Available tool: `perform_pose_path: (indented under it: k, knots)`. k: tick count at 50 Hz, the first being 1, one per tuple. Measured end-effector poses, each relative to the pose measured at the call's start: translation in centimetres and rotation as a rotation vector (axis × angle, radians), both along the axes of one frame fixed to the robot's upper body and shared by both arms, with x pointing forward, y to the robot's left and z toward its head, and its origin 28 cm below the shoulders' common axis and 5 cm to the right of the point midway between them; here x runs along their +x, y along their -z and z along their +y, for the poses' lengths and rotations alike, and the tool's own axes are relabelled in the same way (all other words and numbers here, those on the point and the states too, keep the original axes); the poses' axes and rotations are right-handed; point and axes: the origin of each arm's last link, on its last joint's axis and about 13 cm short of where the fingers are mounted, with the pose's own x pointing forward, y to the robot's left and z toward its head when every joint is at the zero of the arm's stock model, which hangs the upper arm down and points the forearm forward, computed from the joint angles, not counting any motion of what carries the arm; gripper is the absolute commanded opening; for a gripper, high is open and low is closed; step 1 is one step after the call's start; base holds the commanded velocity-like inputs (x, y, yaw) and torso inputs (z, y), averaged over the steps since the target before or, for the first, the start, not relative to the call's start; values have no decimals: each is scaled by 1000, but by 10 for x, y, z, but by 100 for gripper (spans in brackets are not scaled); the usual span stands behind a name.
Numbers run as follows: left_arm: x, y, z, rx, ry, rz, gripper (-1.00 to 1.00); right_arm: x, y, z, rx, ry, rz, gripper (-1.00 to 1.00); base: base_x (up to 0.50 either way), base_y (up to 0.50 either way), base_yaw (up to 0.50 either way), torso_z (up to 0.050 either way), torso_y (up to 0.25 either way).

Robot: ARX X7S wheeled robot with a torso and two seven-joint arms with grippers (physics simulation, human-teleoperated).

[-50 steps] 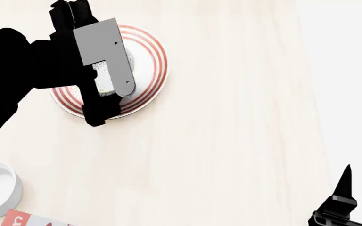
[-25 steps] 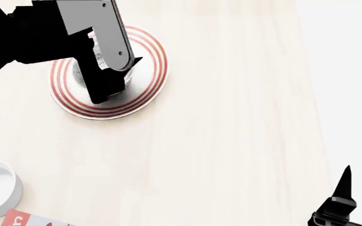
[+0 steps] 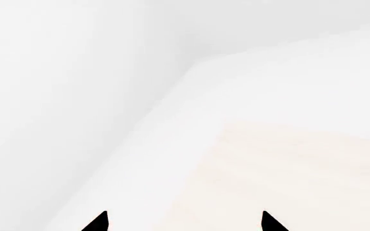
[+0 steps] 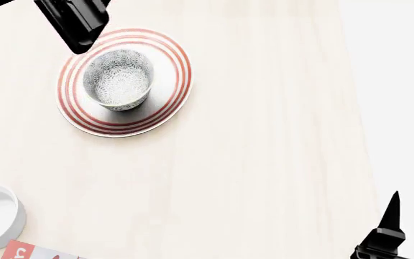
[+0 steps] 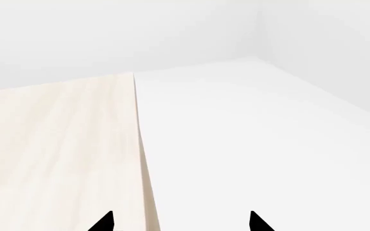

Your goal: Pick the akita bowl next to the ramekin and place it on the plate.

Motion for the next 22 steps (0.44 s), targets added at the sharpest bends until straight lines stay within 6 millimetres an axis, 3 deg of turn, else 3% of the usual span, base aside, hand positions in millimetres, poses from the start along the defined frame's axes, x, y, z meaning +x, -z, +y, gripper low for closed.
perform_pose_path:
  k: [22]
  knots:
    - [-54,24,42,-388,-142,-83,100,-1,0,1,-8,-1,-2,100,0,0,0,0,0]
